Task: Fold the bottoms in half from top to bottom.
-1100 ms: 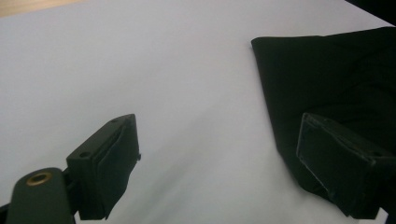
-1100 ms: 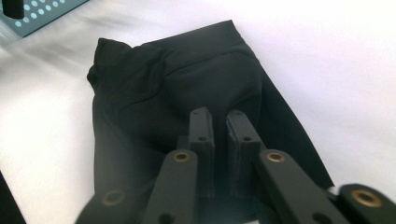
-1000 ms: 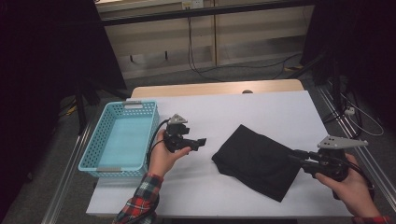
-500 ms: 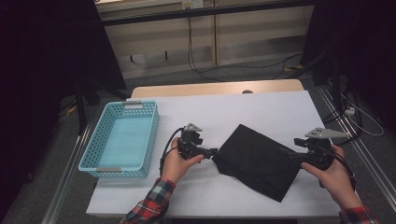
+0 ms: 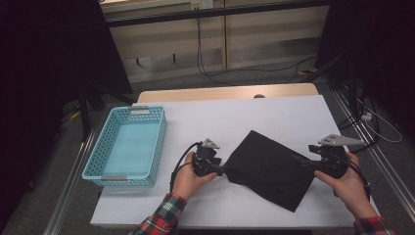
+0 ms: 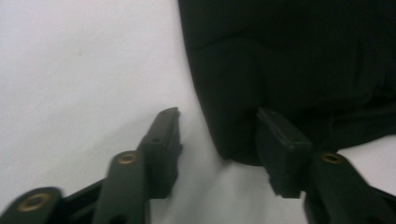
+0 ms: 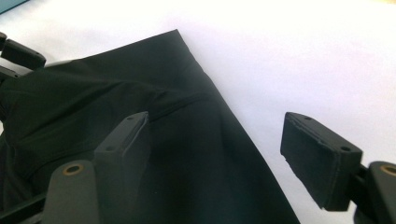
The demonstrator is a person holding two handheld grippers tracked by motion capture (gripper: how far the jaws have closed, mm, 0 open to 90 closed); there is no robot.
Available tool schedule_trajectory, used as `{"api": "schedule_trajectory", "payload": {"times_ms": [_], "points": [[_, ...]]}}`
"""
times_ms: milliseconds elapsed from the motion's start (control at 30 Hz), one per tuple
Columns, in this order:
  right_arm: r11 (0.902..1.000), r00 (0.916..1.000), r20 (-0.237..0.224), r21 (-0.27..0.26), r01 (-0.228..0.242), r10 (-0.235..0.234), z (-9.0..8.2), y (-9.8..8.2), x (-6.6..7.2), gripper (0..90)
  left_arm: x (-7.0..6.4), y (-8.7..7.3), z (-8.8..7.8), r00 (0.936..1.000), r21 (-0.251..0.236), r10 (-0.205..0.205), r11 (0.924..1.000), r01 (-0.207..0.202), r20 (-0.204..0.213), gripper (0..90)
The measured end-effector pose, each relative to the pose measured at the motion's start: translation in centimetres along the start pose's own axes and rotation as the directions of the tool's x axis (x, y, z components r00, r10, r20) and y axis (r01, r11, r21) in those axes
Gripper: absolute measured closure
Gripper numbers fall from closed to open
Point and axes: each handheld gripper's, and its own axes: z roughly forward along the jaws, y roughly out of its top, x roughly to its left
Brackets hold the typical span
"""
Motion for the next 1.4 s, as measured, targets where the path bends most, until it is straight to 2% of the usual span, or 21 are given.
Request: {"api": "schedule_trajectory", "payload": {"times_ms": [67,100,133,300,400,533,733,867,900,967,1000,1067,1100,1133,1167,1200,1233,1267,1300,1333,1400], "points": [[1.0,1.0,0.005,-0.002,0.001,-0.001,0.0,0.0,0.0,23.8,-0.2,0.1,0.0,0.9998,0.008,-0.017,0.9998,0.017,0.011,60.8],[1.0,1.0,0.01,-0.005,-0.001,0.001,0.1,0.0,-0.1,23.3,-0.2,0.0,0.1,0.9988,0.012,-0.038,0.9992,0.037,0.033,68.9],[1.0,0.9999,0.015,-0.008,-0.004,0.004,0.1,0.0,-0.1,22.8,-0.3,0.0,0.1,0.9987,0.013,-0.039,0.9991,0.039,0.031,72.7],[0.9997,0.9997,0.016,-0.016,-0.019,0.02,0.0,0.0,-0.3,22.6,0.3,0.5,0.0,0.996,0.027,-0.071,0.9972,0.07,0.053,82.1],[0.9997,0.9998,0.011,-0.017,-0.016,0.016,0.0,0.0,-0.3,22.2,1.4,1.2,-0.8,0.9951,0.007,-0.085,0.9964,0.085,0.05,83.3],[0.9999,0.9999,0.01,-0.013,-0.01,0.011,0.2,0.1,-0.3,21.5,3.4,2.0,-2.1,0.9947,-0.036,-0.101,0.9942,0.102,0.016,83.5],[1.0,0.9999,-0.01,0.003,-0.009,0.009,1.0,0.1,0.3,21.7,7.5,2.8,-3.6,0.9909,-0.073,-0.123,0.9902,0.119,-0.055,83.1],[0.9997,0.9994,-0.029,0.014,0.019,-0.019,2.0,0.4,1.5,21.7,9.6,3.4,-4.0,0.9805,-0.091,-0.161,0.9843,0.151,-0.113,83.2],[0.9996,0.9991,-0.034,0.016,0.024,-0.024,2.3,0.5,1.8,21.7,10.0,3.5,-3.9,0.9754,-0.098,-0.182,0.9804,0.171,-0.123,83.2],[0.9993,0.9987,-0.042,0.021,0.031,-0.03,2.8,0.8,2.4,21.9,10.4,3.6,-3.7,0.9684,-0.092,-0.198,0.9784,0.185,-0.152,82.9],[0.9992,0.998,-0.054,0.02,0.035,-0.034,3.2,1.0,2.9,23.1,10.5,3.6,-3.5,0.9675,-0.087,-0.199,0.9784,0.187,-0.156,82.3],[0.9987,0.9965,-0.069,0.021,0.047,-0.046,3.9,1.3,3.7,26.0,10.5,3.4,-3.4,0.9637,-0.113,-0.211,0.9746,0.194,-0.164,79.1],[0.9985,0.9959,-0.075,0.019,0.051,-0.049,4.2,1.5,4.1,27.0,10.5,3.3,-3.4,0.9598,-0.124,-0.215,0.9731,0.194,-0.181,76.2],[0.9985,0.9946,-0.092,0.022,0.05,-0.048,4.6,1.7,4.5,29.6,10.6,3.2,-3.5,0.9592,-0.122,-0.223,0.9713,0.204,-0.173,74.8],[0.9983,0.9932,-0.106,0.026,0.051,-0.048,5.0,1.8,4.9,34.7,10.6,3.1,-3.5,0.9542,-0.135,-0.244,0.9656,0.223,-0.173,67.6],[0.9981,0.9922,-0.113,0.027,0.056,-0.052,5.3,1.9,5.2,40.8,10.6,2.9,-3.7,0.9509,-0.138,-0.25,0.9642,0.226,-0.183,57.8],[0.9972,0.9911,-0.12,0.04,0.063,-0.058,5.8,1.9,5.6,44.7,10.4,2.8,-3.8,0.9513,-0.14,-0.247,0.9647,0.223,-0.185,53.5],[0.9966,0.9907,-0.123,0.05,0.065,-0.059,6.1,2.0,5.8,44.7,10.3,2.7,-4.0,0.9521,-0.145,-0.248,0.9638,0.224,-0.179,51.8],[0.9959,0.989,-0.137,0.061,0.066,-0.057,6.5,2.0,6.0,46.0,10.0,2.5,-4.2,0.9517,-0.152,-0.253,0.9619,0.227,-0.175,46.3],[0.9942,0.9866,-0.152,0.079,0.072,-0.059,6.9,2.0,6.3,46.4,9.9,2.4,-4.3,0.9529,-0.152,-0.246,0.9636,0.22,-0.178,41.4],[0.9906,0.9845,-0.158,0.101,0.092,-0.076,7.5,1.9,6.8,48.9,9.4,2.0,-4.5,0.9553,-0.152,-0.227,0.9679,0.2,-0.189,38.3]]}}
